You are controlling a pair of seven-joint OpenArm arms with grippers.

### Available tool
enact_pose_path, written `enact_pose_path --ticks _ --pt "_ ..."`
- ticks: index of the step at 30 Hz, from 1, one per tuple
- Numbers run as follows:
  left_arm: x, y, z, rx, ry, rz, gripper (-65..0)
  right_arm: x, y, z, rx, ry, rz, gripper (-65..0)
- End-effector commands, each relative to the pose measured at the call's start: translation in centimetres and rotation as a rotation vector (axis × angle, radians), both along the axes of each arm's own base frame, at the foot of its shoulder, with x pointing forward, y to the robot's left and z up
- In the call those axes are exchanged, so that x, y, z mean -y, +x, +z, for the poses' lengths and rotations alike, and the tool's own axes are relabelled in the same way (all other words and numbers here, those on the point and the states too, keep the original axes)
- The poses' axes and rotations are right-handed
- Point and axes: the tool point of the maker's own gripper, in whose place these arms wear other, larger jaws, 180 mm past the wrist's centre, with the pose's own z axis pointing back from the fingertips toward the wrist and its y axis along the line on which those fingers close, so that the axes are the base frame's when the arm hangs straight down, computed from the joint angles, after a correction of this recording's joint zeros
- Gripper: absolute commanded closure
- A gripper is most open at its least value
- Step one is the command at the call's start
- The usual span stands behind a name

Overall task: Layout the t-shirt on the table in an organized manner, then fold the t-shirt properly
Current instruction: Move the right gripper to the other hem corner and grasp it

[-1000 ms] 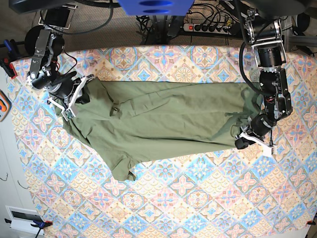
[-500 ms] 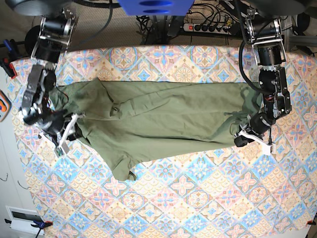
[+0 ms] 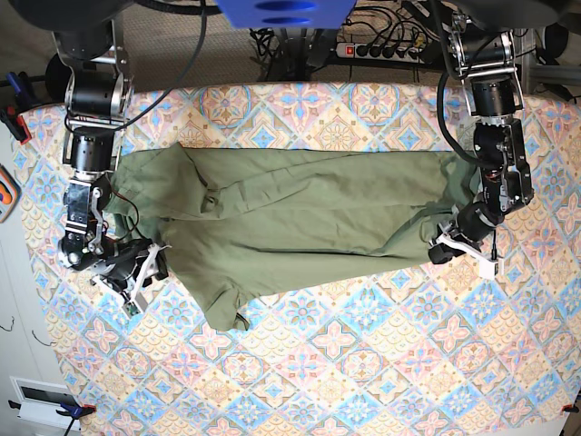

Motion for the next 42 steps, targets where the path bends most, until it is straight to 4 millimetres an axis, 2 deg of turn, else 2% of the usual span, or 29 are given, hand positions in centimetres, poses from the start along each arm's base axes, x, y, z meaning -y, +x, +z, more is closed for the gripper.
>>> enact_pose_path --ticks 1,4,7,10,13,15,19,27,32,42 --pt "-0.6 1.1 1.9 0.058 0.006 0.006 0.0 0.4 0.6 0.5 0.021 0.011 -0.005 -22.2" --pt "-0.6 1.1 1.9 0.058 0.006 0.006 0.0 -0.1 0.3 -1.2 -0.005 0.049 -0.01 -22.2" --pt "-0.6 1.1 1.9 0.058 0.006 0.006 0.0 -0.6 1.6 -0.8 0.018 0.071 -0.002 -22.2" --pt "-0.6 1.1 1.9 0.059 0.006 0.007 0.0 -0.7 1.4 -1.6 0.005 0.094 -0.013 -22.2" --pt "-0.7 1.1 1.9 0.059 0.007 0.007 0.0 -0.1 1.3 -1.7 0.004 0.098 -0.028 -22.2" --pt "-0.7 1.1 1.9 0.059 0.007 0.007 0.0 0.9 1.3 -1.5 0.007 0.083 -0.038 -22.1" --pt "-0.7 1.1 1.9 0.059 0.007 0.007 0.0 1.2 1.2 -1.5 0.008 0.078 -0.041 -21.9" --pt "-0.8 1.1 2.0 0.059 0.009 0.008 0.0 5.0 1.2 -0.3 0.034 0.07 -0.118 -21.9" --pt "-0.8 1.1 2.0 0.061 0.009 0.008 0.0 5.5 1.0 -0.4 0.028 0.058 -0.12 -21.8" --pt "-0.8 1.1 2.0 0.059 0.009 0.008 0.0 5.3 0.8 -0.6 0.019 0.057 -0.116 -22.0"
